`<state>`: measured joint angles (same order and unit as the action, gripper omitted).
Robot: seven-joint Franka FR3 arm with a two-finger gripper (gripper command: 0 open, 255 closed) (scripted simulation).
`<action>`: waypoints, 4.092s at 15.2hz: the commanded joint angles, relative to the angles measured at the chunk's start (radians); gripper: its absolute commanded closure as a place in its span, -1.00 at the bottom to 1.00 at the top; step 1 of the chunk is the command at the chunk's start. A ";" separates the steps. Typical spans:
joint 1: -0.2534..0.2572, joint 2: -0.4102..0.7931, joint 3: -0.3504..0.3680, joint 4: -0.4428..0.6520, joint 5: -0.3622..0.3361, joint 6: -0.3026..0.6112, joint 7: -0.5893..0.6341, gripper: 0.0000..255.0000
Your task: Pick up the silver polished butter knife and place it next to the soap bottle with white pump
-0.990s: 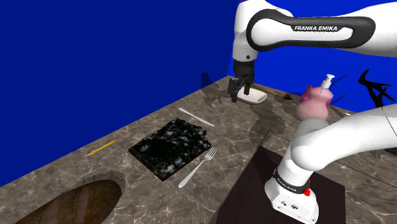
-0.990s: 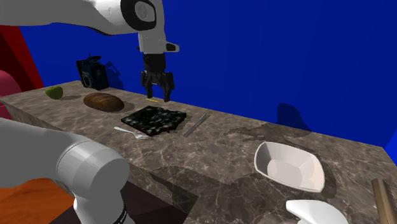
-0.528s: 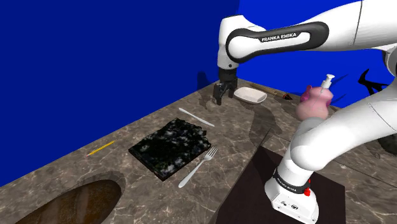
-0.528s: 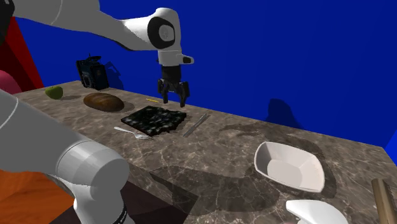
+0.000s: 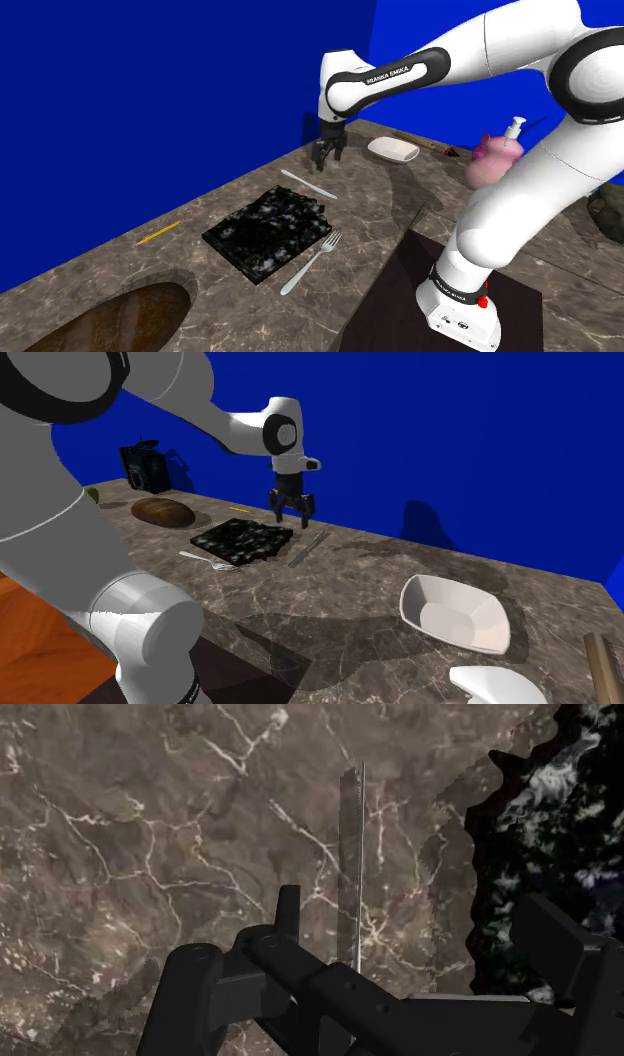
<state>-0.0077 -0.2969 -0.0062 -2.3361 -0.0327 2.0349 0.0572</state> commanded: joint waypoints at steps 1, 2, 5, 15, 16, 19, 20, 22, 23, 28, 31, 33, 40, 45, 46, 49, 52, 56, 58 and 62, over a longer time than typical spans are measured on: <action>-0.001 0.080 -0.008 0.039 0.003 0.054 -0.021 -1.00; -0.001 0.116 -0.011 0.059 0.006 0.077 -0.030 -1.00; -0.001 0.227 -0.015 0.125 0.016 0.137 -0.055 -1.00; -0.002 0.413 -0.017 0.197 0.034 0.272 -0.089 -1.00; -0.002 0.421 -0.017 0.193 0.035 0.284 -0.089 -1.00; -0.002 0.426 -0.017 0.191 0.035 0.291 -0.089 -1.00; -0.002 0.426 -0.017 0.191 0.035 0.291 -0.089 -1.00; -0.002 0.426 -0.017 0.191 0.035 0.291 -0.089 -1.00; -0.002 0.426 -0.017 0.191 0.035 0.291 -0.089 -1.00; -0.002 0.426 -0.017 0.191 0.035 0.291 -0.089 1.00; -0.002 0.426 -0.017 0.191 0.035 0.291 -0.089 1.00; -0.002 0.426 -0.017 0.191 0.035 0.291 -0.089 1.00; -0.002 0.383 -0.017 0.224 0.033 0.216 -0.088 1.00; -0.002 0.353 -0.017 0.257 0.032 0.152 -0.088 1.00; -0.002 0.347 -0.017 0.265 0.032 0.139 -0.088 1.00; -0.002 0.332 -0.017 0.288 0.032 0.100 -0.087 1.00; -0.002 0.319 -0.017 0.313 0.032 0.062 -0.087 1.00; -0.002 0.303 -0.017 0.350 0.031 0.010 -0.087 1.00; -0.002 0.297 -0.017 0.370 0.031 -0.016 -0.087 1.00; -0.002 0.287 -0.017 0.412 0.031 -0.068 -0.087 1.00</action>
<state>-0.0099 -0.0063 -0.0235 -1.9324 -0.0017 1.9787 -0.0307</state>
